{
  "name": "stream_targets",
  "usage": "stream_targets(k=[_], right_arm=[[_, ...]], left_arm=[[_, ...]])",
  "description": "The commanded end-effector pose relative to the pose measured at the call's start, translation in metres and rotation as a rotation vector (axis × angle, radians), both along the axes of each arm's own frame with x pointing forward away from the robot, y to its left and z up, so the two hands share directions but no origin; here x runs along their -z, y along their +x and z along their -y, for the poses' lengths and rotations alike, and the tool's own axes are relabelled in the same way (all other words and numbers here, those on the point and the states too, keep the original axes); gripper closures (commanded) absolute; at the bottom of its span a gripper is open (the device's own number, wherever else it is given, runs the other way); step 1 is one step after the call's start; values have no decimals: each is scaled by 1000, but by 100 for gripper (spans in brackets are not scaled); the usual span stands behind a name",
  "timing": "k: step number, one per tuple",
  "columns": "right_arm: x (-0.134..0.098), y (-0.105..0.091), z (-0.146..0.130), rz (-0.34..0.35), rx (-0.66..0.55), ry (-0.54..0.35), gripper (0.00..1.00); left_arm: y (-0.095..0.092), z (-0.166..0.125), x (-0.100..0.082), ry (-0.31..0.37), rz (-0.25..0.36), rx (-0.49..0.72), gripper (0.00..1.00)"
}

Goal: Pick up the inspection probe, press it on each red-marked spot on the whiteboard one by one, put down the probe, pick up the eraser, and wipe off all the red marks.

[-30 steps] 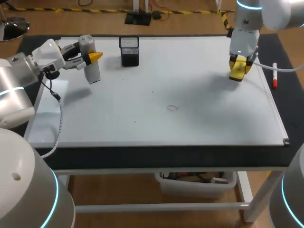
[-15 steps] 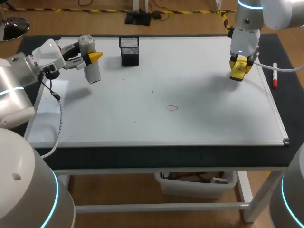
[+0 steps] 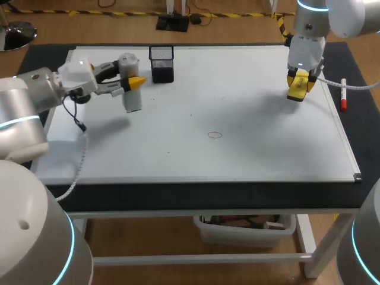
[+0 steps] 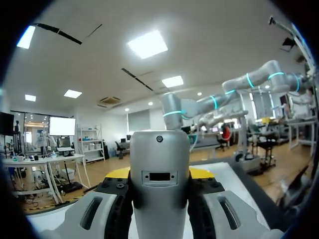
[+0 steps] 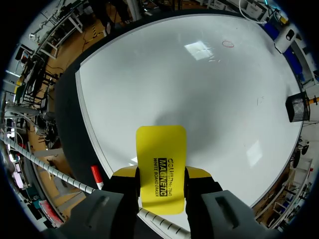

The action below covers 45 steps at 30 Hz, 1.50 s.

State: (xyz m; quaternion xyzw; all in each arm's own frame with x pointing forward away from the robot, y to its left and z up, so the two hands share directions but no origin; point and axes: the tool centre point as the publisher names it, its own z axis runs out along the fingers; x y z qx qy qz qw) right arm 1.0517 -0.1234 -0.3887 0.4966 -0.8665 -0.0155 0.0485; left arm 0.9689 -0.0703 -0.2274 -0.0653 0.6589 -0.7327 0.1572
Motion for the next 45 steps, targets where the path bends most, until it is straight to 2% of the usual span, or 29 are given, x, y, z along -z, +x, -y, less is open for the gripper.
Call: stream_targets(k=[1, 5, 19, 23, 32, 39, 45], right_arm=[[-2, 0, 1, 0, -2, -2, 100], [-2, 0, 1, 0, -2, -2, 100], [-2, 0, 1, 0, -2, -2, 100], [-2, 0, 1, 0, -2, -2, 100], [-2, 0, 1, 0, -2, -2, 100], [-2, 0, 1, 0, -2, -2, 100], [-2, 0, 1, 0, -2, -2, 100]], left_arm=[[-9, 25, 4, -26, -3, 37, 100], [-24, 47, 7, -90, -16, 72, 100], [-68, 130, 12, -127, -50, 287, 100], [-75, 158, 21, -131, -67, 340, 100], [-76, 202, 27, -132, -65, 424, 100], [-68, 220, 34, -134, -71, 451, 100], [-64, 224, 40, -127, -75, 453, 100]])
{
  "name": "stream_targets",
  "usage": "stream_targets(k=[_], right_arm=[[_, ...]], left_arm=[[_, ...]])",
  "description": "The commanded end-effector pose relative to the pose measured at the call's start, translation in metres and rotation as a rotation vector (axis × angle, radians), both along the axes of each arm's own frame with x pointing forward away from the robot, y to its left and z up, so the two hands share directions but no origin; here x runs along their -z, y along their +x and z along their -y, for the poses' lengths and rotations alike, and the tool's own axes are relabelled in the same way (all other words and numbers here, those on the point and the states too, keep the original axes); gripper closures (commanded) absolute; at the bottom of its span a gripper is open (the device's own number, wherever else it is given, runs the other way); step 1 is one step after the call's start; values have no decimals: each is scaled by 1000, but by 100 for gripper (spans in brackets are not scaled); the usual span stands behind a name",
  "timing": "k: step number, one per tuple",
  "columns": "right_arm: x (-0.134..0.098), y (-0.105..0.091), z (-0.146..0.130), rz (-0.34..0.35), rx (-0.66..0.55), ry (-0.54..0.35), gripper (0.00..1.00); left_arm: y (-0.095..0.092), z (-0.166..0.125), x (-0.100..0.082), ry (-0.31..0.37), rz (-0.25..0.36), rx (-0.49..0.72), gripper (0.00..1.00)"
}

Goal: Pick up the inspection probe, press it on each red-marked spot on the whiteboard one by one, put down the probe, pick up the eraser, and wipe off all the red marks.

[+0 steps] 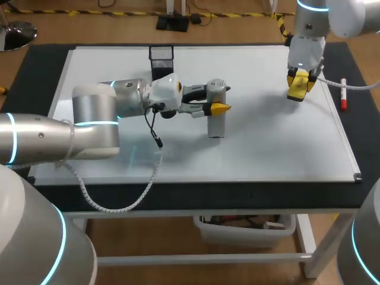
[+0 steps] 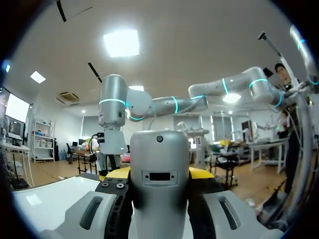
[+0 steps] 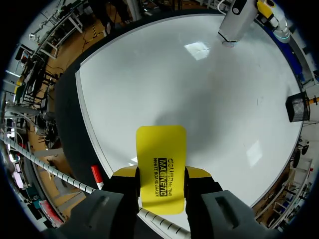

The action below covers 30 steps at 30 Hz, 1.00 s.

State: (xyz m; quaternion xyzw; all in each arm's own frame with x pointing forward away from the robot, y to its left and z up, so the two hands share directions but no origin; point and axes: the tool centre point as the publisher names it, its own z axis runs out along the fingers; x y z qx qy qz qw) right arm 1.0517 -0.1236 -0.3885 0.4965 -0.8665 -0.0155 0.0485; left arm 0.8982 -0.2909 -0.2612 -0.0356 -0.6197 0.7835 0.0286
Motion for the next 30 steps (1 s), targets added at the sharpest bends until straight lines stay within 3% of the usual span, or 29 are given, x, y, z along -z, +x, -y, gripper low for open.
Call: stream_targets(k=[1, 30], right_arm=[[-1, 0, 1, 0, -2, -2, 100], [-1, 0, 1, 0, -2, -2, 100]], left_arm=[[8, 3, 7, -9, 1, 30, 100], [8, 0, 19, 3, -23, 11, 100]])
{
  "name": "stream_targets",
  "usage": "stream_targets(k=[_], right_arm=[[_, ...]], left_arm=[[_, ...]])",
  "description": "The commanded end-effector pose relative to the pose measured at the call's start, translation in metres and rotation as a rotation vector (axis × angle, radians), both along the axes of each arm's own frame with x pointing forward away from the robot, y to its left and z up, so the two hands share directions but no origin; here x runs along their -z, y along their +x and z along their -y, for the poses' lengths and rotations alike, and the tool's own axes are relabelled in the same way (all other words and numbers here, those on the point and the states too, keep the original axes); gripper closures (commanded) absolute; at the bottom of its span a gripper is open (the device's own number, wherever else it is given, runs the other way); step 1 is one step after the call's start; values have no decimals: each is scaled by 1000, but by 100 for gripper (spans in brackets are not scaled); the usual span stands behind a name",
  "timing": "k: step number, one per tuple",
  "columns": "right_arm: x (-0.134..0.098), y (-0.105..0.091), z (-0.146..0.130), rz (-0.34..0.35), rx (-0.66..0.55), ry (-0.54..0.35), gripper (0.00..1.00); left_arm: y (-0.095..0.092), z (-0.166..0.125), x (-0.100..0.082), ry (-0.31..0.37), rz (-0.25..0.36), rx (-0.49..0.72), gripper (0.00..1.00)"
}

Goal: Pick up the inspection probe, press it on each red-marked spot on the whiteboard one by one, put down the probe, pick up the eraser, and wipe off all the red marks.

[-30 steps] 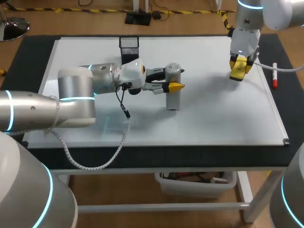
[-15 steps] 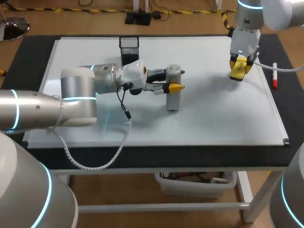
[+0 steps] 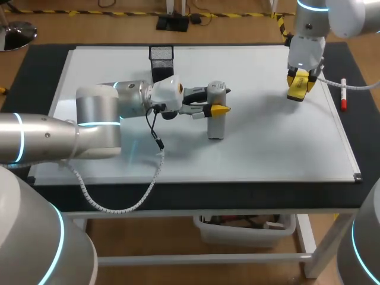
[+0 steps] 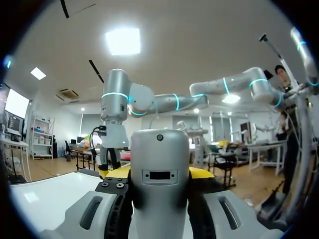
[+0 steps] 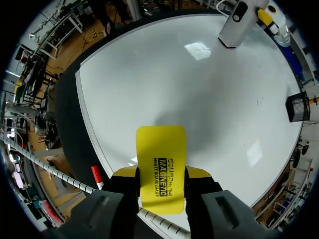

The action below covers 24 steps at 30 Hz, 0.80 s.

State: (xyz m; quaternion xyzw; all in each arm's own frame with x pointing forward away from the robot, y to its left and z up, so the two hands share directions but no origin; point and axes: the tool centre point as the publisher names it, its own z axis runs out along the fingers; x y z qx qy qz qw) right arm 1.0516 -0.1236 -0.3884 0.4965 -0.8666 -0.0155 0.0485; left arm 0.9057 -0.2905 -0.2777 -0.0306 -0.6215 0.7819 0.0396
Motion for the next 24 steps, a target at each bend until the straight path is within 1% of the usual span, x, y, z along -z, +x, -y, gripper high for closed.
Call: stream_targets(k=[1, 9, 13, 20, 22, 24], right_arm=[[-1, 0, 1, 0, -2, -2, 100], [-1, 0, 1, 0, -2, -2, 100], [-1, 0, 1, 0, -2, -2, 100], [-1, 0, 1, 0, -2, -2, 100], [-1, 0, 1, 0, -2, -2, 100], [-1, 0, 1, 0, -2, -2, 100]], left_arm=[[0, 0, 3, -3, -3, 0, 100], [0, -3, 0, 1, -5, -2, 100], [1, -8, -10, -4, -11, -5, 100], [13, -35, -30, -19, 15, -52, 100], [19, -46, -33, -40, 7, -71, 100], [24, -57, -37, -46, 6, -91, 100]])
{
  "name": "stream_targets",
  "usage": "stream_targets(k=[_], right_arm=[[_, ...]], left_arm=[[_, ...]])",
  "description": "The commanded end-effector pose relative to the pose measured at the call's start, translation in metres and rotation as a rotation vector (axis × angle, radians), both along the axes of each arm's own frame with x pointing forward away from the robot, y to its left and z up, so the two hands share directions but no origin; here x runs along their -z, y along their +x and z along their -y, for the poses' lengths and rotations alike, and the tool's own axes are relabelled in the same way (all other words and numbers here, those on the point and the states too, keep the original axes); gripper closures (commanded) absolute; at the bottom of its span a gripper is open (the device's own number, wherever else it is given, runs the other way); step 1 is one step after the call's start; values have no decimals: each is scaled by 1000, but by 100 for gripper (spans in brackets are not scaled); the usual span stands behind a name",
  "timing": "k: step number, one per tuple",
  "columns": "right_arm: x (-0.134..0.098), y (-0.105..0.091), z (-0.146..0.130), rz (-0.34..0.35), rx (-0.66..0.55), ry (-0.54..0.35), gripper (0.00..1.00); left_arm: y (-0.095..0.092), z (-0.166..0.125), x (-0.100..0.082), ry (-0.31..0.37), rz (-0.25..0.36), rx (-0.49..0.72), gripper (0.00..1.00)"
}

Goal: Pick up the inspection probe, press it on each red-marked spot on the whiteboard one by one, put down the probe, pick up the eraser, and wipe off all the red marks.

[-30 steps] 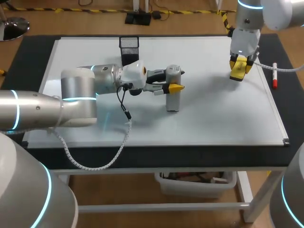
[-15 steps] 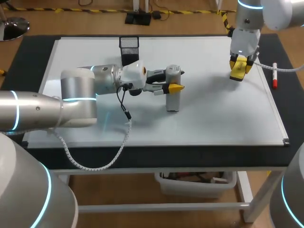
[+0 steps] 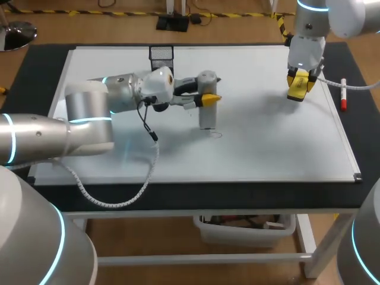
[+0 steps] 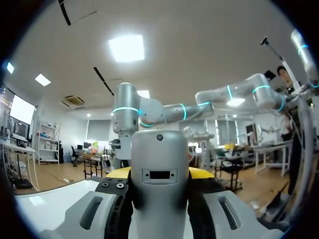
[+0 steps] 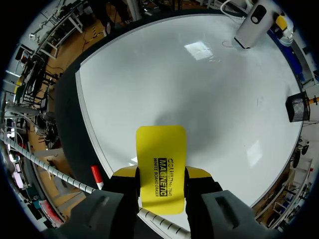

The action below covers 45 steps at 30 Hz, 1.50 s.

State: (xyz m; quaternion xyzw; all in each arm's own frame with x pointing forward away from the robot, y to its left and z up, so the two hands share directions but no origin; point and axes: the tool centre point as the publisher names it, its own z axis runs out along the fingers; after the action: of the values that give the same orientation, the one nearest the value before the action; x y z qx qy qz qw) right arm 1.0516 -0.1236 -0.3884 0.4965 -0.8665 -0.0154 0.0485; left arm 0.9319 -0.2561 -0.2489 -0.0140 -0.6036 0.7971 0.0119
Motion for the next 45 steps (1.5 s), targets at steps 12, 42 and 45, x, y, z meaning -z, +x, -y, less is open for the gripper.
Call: stream_targets(k=[12, 42, 45], right_arm=[[-1, 0, 1, 0, -2, -2, 100], [-1, 0, 1, 0, -2, -2, 100], [-1, 0, 1, 0, -2, -2, 100]], left_arm=[[36, -94, -23, 35, 18, -164, 100], [60, -229, -5, 69, -41, -463, 100], [58, -239, -6, 69, -33, -484, 100]])
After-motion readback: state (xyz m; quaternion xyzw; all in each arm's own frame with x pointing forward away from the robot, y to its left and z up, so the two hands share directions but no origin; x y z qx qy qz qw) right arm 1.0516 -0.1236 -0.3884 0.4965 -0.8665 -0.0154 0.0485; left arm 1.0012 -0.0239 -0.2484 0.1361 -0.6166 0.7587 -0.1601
